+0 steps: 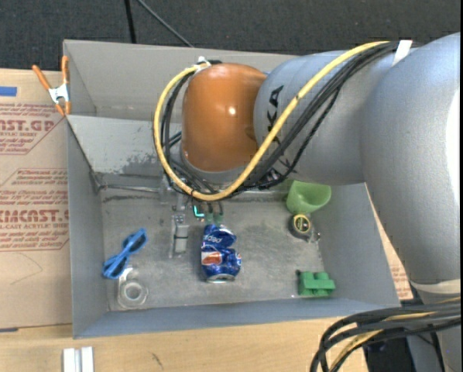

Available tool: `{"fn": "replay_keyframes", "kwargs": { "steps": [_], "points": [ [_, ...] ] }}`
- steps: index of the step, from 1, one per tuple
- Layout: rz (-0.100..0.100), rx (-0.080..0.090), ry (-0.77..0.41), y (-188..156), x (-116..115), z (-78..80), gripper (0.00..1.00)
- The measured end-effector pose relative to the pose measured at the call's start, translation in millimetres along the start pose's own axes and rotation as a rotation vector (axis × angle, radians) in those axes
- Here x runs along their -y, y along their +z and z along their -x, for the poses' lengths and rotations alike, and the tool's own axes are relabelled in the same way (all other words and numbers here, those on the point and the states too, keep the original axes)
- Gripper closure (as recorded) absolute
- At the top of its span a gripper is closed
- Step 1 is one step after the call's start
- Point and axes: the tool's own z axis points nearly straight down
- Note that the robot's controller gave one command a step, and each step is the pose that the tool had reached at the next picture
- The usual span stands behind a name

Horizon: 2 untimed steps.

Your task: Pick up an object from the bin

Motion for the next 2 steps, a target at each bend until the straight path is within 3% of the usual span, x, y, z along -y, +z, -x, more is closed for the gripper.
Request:
{"fn": "replay_keyframes", "kwargs": {
  "steps": [1,2],
  "points": [
    [0.0,0.004,-0.296,93,-60,-33.1,0.0],
    [0.0,0.009,-0.349,98,-66,-58.9,0.0]
  ]
}}
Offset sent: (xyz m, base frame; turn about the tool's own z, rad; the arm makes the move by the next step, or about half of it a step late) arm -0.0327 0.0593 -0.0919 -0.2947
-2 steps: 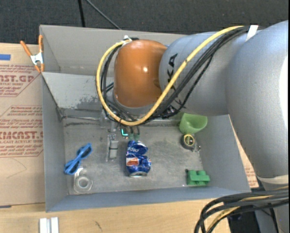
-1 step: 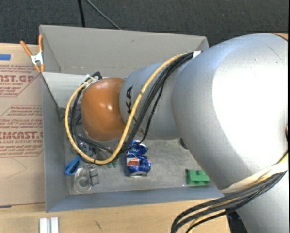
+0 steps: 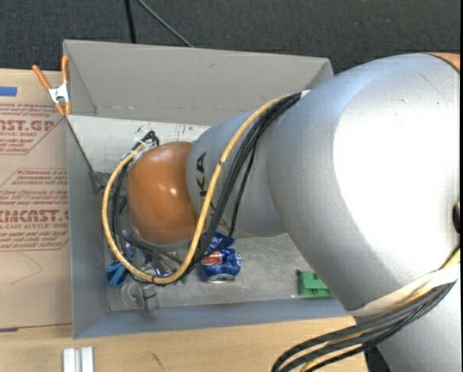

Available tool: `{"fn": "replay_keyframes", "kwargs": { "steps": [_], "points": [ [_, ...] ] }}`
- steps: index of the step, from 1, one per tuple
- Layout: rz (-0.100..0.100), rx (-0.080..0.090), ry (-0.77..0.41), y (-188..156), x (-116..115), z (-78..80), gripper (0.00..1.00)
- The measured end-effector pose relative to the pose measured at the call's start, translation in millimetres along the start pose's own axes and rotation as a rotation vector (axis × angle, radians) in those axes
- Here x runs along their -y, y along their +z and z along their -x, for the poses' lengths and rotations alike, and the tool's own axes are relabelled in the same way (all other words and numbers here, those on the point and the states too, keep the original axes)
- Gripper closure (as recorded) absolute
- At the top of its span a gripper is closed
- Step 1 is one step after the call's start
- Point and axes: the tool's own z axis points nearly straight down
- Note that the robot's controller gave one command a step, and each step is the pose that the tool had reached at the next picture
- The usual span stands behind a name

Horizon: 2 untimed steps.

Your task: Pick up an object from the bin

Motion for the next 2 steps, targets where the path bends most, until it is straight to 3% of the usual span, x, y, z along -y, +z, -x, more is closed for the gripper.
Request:
{"fn": "replay_keyframes", "kwargs": {
  "steps": [1,2],
  "points": [
    [0.0,0.001,0.002,-4,0,2.2,1.0],
    [-0.001,0.006,0.026,-145,16,18.3,1.0]
  ]
}}
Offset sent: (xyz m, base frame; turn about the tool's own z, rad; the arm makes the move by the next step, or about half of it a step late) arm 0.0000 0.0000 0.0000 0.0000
